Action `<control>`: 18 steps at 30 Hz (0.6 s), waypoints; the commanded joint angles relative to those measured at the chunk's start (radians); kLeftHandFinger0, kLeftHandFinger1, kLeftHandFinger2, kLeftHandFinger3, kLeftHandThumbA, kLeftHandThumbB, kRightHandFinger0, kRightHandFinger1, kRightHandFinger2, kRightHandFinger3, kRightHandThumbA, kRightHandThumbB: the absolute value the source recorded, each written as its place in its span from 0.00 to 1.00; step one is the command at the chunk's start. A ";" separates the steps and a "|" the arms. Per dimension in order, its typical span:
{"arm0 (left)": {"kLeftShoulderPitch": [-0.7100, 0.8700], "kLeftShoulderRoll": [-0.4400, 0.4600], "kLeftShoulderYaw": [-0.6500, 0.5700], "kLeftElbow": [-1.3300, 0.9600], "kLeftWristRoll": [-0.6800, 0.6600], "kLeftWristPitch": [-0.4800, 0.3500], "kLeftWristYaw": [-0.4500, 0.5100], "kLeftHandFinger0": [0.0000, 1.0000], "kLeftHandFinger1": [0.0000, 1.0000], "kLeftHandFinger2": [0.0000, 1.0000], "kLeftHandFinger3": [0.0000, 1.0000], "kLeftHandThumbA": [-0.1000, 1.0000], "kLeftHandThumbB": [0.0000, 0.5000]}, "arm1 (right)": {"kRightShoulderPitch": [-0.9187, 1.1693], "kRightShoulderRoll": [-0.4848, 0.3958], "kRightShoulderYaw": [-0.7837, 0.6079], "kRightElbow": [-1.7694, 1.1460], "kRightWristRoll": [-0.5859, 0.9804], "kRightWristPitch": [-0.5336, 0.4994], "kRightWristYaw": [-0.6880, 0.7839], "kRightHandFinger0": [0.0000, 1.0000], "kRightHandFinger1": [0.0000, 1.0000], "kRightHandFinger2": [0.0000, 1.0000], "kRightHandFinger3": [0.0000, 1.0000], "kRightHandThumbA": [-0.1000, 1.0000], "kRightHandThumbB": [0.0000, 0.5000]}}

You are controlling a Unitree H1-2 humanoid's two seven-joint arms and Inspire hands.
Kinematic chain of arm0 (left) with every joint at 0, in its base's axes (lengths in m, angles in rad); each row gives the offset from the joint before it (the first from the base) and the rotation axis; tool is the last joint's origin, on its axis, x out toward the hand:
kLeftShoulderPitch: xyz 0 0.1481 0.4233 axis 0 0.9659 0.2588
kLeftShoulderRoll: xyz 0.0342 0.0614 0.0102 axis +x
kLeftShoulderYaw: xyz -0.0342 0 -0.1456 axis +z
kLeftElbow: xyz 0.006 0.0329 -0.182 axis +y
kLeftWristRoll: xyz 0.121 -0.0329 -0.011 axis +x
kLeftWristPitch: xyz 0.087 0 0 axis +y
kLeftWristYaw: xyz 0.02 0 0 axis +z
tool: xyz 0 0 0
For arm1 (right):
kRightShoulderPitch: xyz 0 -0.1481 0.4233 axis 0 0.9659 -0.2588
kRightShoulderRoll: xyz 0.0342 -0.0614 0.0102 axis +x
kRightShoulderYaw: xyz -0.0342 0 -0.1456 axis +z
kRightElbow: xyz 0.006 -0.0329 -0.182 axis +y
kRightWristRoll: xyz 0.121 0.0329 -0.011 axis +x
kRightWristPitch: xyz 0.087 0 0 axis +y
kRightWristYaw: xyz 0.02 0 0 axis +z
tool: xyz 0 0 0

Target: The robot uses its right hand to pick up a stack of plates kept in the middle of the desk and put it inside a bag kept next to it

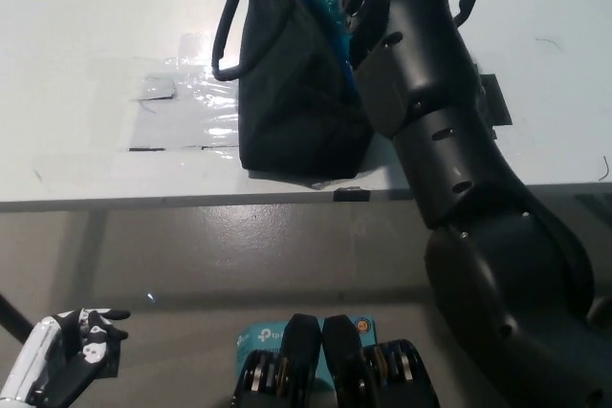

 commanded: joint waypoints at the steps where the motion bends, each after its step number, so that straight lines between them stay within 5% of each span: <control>1: 0.006 0.028 -0.003 -0.024 0.002 -0.030 -0.018 0.52 0.57 0.64 0.68 0.00 0.95 | -0.045 -0.004 0.047 0.016 -0.049 0.000 0.046 1.00 1.00 1.00 1.00 1.00 0.84; 3: 0.006 0.029 -0.003 -0.024 0.001 -0.031 -0.019 0.52 0.57 0.64 0.68 0.00 0.95 | -0.044 -0.005 0.051 0.018 -0.047 0.000 0.043 1.00 1.00 1.00 1.00 1.00 0.85; 5: 0.009 0.028 -0.007 -0.022 0.000 -0.043 -0.022 0.53 0.58 0.64 0.68 0.00 0.97 | -0.030 0.003 0.018 0.056 -0.011 0.000 -0.036 1.00 1.00 1.00 1.00 1.00 0.72; 8: 0.009 0.029 -0.008 -0.025 0.002 -0.034 -0.021 0.54 0.59 0.65 0.69 0.00 0.97 | -0.033 0.002 0.019 0.080 0.001 0.000 -0.063 1.00 1.00 1.00 1.00 1.00 0.73; 14: 0.011 0.029 -0.014 -0.021 0.011 -0.035 -0.026 0.52 0.58 0.66 0.69 0.00 0.93 | -0.007 0.002 0.040 0.130 0.061 0.000 -0.157 1.00 1.00 1.00 1.00 1.00 0.98; 18: 0.016 0.029 -0.021 -0.018 0.015 -0.039 -0.031 0.52 0.59 0.66 0.68 0.00 0.90 | -0.003 0.002 0.011 0.096 0.044 0.000 -0.148 1.00 1.00 1.00 1.00 1.00 1.00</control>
